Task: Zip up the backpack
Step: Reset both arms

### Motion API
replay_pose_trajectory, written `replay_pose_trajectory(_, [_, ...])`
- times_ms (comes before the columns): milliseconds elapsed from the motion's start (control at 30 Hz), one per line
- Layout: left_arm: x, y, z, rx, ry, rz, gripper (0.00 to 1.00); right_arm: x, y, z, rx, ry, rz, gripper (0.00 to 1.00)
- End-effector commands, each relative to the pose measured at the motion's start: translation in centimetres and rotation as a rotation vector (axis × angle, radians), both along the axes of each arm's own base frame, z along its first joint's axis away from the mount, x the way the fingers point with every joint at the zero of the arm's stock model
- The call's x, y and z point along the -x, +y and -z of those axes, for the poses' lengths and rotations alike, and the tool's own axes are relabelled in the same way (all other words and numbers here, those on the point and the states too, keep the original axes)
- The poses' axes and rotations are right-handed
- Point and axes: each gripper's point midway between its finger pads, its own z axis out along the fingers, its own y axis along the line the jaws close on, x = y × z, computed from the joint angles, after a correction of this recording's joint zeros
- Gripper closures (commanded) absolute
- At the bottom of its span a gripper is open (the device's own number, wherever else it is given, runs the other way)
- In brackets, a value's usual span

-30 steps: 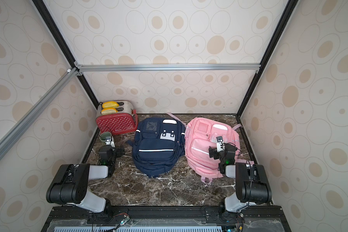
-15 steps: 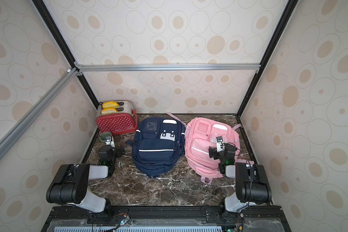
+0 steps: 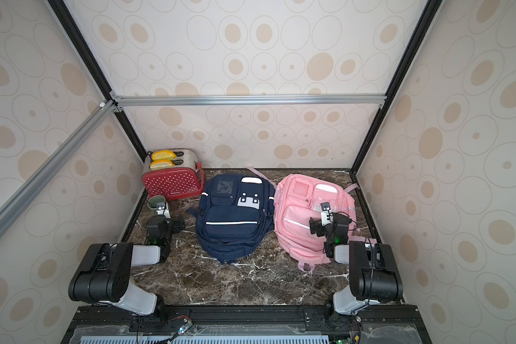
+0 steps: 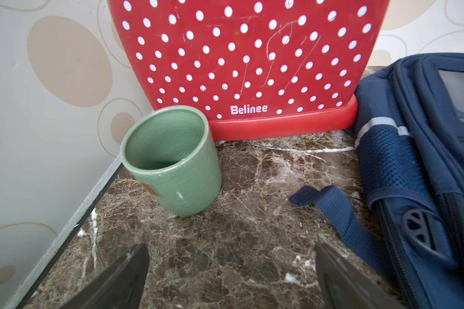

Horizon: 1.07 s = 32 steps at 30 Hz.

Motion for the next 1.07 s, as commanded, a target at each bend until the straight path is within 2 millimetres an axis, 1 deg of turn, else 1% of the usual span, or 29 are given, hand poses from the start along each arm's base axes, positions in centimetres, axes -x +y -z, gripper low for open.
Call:
replay_pose_trajectory(0, [-0.8,-0.1,-1.2,-0.014,-0.034,0.003,0.01,-0.2,0.0,-0.4,-0.014,-0.008,0.003,0.00])
replay_pose_trajectory(500, [-0.8,-0.1,-1.2,-0.013,-0.032,0.002,0.01,-0.2,-0.1,-0.3,-0.016,-0.004,0.006,0.00])
replay_pose_trajectory(567, [-1.0,-0.3,-1.2,-0.015,-0.029,0.013,0.01,-0.3,-0.1,-0.3,-0.016,-0.006,0.011,0.00])
replay_pose_trajectory(633, [-1.2,-1.3,-1.1,-0.020,-0.025,0.078,0.01,-0.3,-0.2,-0.4,-0.014,-0.005,0.015,0.00])
replay_pose_trajectory(667, [-1.1,-1.4,-1.0,-0.019,-0.020,0.081,0.01,-0.3,-0.2,-0.3,-0.015,-0.005,0.015,0.00])
replay_pose_trajectory(800, [-1.4,-1.4,-1.0,-0.011,-0.013,0.084,0.01,-0.3,-0.2,-0.3,-0.015,-0.005,0.015,0.00])
replay_pose_trajectory(1033, [-1.2,-1.3,-1.1,-0.007,-0.022,0.083,0.01,-0.2,-0.2,-0.3,-0.015,-0.005,0.015,0.00])
